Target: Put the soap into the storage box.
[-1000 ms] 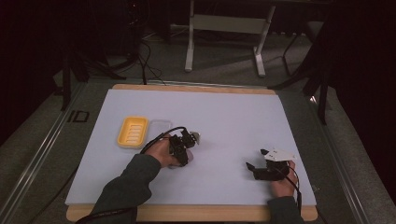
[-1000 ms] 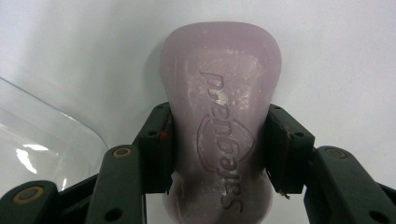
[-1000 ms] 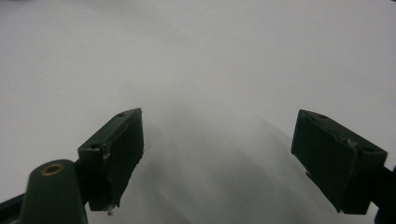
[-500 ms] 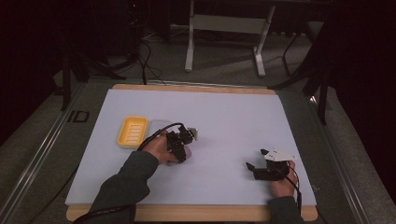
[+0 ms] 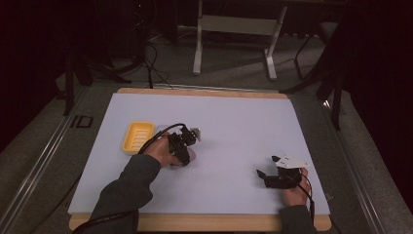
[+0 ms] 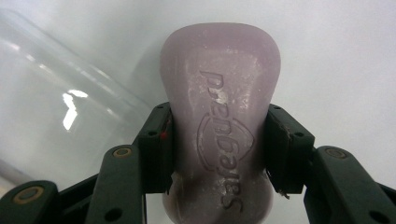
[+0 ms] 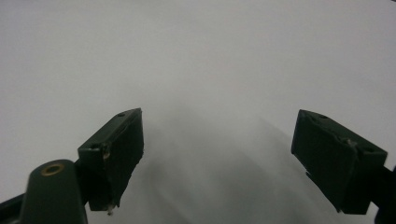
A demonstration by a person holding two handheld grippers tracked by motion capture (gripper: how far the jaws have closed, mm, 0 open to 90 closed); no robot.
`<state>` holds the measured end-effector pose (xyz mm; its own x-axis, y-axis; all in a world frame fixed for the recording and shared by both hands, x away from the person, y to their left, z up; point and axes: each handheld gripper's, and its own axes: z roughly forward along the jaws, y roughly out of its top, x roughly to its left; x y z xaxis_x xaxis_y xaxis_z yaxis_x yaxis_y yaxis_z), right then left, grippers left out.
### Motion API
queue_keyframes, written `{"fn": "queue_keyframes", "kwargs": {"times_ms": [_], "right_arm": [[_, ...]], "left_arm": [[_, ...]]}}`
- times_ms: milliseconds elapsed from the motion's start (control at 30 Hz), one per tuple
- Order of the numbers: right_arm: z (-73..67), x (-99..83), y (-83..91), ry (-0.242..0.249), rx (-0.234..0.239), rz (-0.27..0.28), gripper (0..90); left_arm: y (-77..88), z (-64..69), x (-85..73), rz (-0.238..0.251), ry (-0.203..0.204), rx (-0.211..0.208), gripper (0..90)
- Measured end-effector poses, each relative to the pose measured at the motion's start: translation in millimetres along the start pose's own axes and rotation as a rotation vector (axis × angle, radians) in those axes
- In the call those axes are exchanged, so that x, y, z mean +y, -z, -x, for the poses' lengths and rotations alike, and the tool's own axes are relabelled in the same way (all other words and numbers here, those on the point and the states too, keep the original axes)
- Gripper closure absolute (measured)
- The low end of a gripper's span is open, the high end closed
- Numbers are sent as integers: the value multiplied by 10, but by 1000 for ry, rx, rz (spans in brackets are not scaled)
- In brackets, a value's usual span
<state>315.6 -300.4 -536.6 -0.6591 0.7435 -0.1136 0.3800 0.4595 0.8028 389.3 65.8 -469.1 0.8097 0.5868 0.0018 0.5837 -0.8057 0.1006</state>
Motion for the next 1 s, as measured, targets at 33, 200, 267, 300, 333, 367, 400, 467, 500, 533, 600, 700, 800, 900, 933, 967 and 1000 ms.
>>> {"fn": "queue_keyframes", "kwargs": {"times_ms": [33,200,267,300,333,367,400,467,500,533,600,700,800,900,933,967,1000], "right_arm": [[0,0,-1,0,0,0,166],[-1,0,-1,1,0,0,166],[-1,0,-1,1,0,0,166],[-1,0,-1,0,0,0,166],[-1,0,-1,1,0,-1,166],[-1,0,-2,1,0,-1,166],[-1,0,-2,2,-1,-1,166],[-1,0,-2,1,-1,-1,166],[-2,0,-1,1,-1,-1,166],[-1,0,-2,1,-1,0,166],[-1,0,-2,1,-1,-1,166],[-1,0,-2,1,-1,-1,166],[-2,0,-1,0,-1,0,166],[-1,0,-1,1,-1,0,166],[-2,0,-1,1,-1,0,166],[-2,0,-1,0,-1,0,167],[-3,0,-1,0,-1,0,166]], "left_arm": [[7,-11,-9,7,10,3,499],[47,-96,-54,10,36,2,499],[53,-114,-63,8,38,2,499],[53,-114,-63,8,38,2,499],[60,-156,-87,6,52,-4,499],[63,-171,-95,3,54,-5,499],[63,-171,-95,3,54,-5,499],[65,-199,-112,10,68,-5,498],[74,-219,-123,5,69,-7,499],[79,-232,-129,4,69,-6,499],[92,-257,-143,0,75,-3,499],[108,-286,-157,5,87,-1,499],[135,-334,-182,8,101,3,499],[164,-374,-208,12,110,3,499],[172,-386,-217,19,118,6,499],[184,-402,-226,20,122,6,499],[196,-419,-235,20,123,6,499]]}}
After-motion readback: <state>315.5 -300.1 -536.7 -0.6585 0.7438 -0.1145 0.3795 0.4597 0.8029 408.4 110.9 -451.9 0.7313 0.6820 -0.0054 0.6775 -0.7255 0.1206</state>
